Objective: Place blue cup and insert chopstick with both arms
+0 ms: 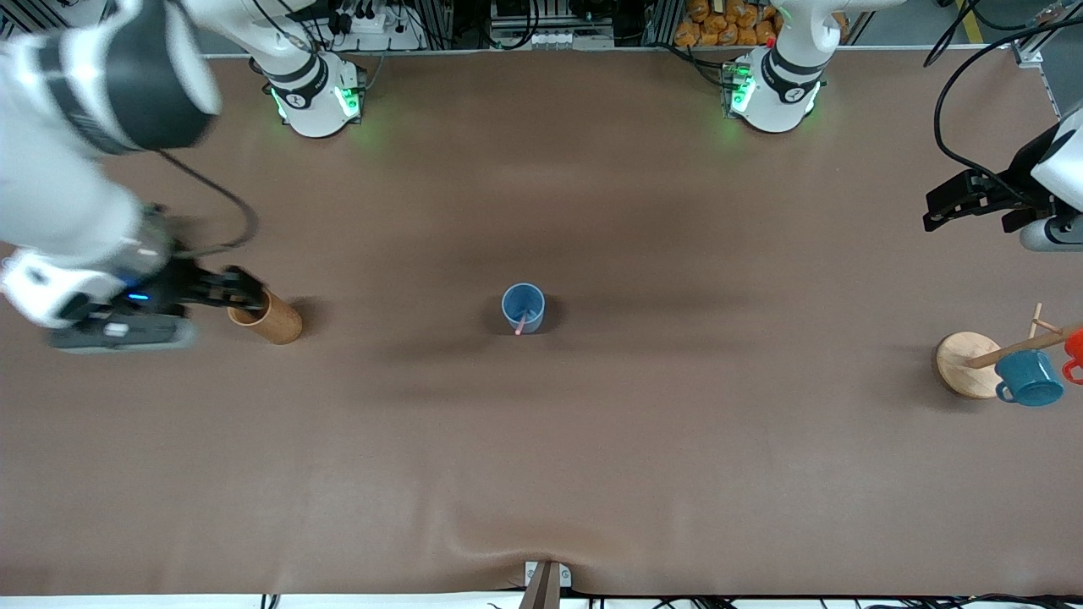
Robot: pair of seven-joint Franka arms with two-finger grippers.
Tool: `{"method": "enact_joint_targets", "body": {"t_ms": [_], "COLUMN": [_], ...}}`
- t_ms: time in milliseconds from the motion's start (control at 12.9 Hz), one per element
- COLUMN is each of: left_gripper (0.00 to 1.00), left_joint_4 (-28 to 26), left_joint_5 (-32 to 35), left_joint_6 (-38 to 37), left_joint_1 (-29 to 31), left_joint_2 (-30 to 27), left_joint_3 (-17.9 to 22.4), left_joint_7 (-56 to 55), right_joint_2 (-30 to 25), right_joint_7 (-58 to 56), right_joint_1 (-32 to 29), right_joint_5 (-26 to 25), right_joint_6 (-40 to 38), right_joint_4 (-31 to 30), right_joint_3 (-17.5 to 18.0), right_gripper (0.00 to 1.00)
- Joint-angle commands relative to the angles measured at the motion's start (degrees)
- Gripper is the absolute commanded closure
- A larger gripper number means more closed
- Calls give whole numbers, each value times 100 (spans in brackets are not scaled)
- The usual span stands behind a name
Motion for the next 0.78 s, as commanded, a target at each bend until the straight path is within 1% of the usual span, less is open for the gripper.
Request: {"method": "enact_joint_targets", "body": {"t_ms": [0, 233, 389, 544, 699], "left_gripper": [0, 0, 0, 0, 0], "left_joint_4": [-11, -11, -20, -11, -28], "left_joint_5": [29, 29, 29, 29, 29], "left_joint_6": [78, 114, 122, 122, 122], "left_joint_1": [32, 32, 23, 23, 32], "left_joint_2": [9, 27, 18, 10, -8], "left_joint_3": [-27, -27, -27, -27, -27], "left_joint_7": [82, 73, 73, 73, 73], "right_joint_2": [-562, -1027, -1265, -1398, -1477], "right_joint_7": [-561, -704, -696, -678, -678], "right_joint_1": [-546, -925, -988, -1066, -1216], "right_joint_5": [55, 55, 55, 64, 221], "right_joint_6": [-405, -1003, -1320, -1549, -1620], "right_joint_4": [-222, -222, -222, -222, -265], "right_joint_3": [116, 116, 124, 142, 151], "right_gripper": [0, 0, 0, 0, 0]}}
